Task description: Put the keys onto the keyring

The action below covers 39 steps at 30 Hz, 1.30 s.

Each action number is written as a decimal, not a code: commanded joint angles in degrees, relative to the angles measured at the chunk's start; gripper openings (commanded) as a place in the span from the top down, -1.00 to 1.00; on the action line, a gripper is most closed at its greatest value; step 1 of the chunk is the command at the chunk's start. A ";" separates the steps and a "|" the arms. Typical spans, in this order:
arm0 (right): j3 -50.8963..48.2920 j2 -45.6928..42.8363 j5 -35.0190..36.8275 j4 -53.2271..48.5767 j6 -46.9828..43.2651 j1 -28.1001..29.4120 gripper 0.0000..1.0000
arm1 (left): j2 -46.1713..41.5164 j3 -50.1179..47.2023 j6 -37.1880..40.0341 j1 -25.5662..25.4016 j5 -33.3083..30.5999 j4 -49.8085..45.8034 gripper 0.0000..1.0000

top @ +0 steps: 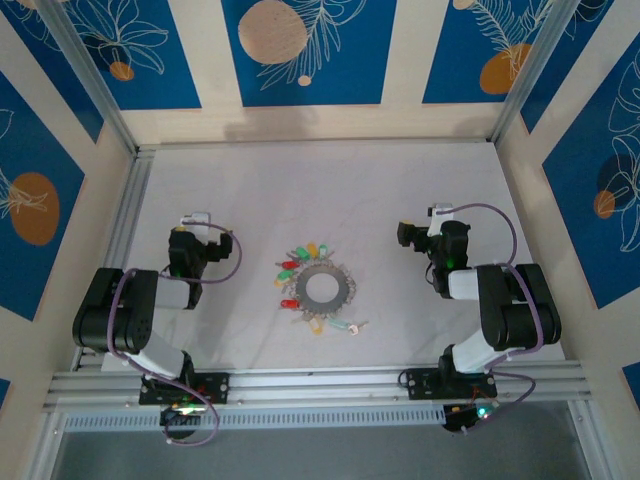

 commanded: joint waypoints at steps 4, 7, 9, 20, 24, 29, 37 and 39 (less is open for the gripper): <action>-0.03 -0.32 1.19 1.96 0.18 0.14 -0.98 | 0.27 1.37 1.10 -0.24 1.21 -0.04 -1.00; -0.05 -0.32 1.19 1.95 0.18 0.03 -0.98 | 0.34 1.20 1.14 -0.28 1.12 0.22 -1.00; -0.08 -0.36 1.18 2.00 0.16 0.08 -0.98 | 0.35 1.28 1.14 -0.27 1.12 0.14 -1.00; 8.85 -26.14 -0.61 -31.64 2.40 3.88 -0.98 | -13.91 9.32 2.78 -6.98 -9.59 -26.17 -1.00; 13.63 -35.10 -2.16 -48.26 12.79 4.67 -0.98 | -20.63 20.60 -5.22 -17.92 -11.11 -49.43 -1.00; 10.47 -44.88 -12.93 -56.06 21.45 5.95 -0.98 | -20.57 31.65 -8.58 -27.56 14.34 -68.54 -1.00; 7.27 -52.47 -21.31 -65.14 26.99 8.98 -0.99 | -16.35 40.17 2.54 -44.24 17.80 -83.85 -1.00; 6.04 -52.76 -21.36 -65.46 28.13 8.96 -0.99 | -14.30 40.42 3.56 -45.83 18.09 -83.82 -1.00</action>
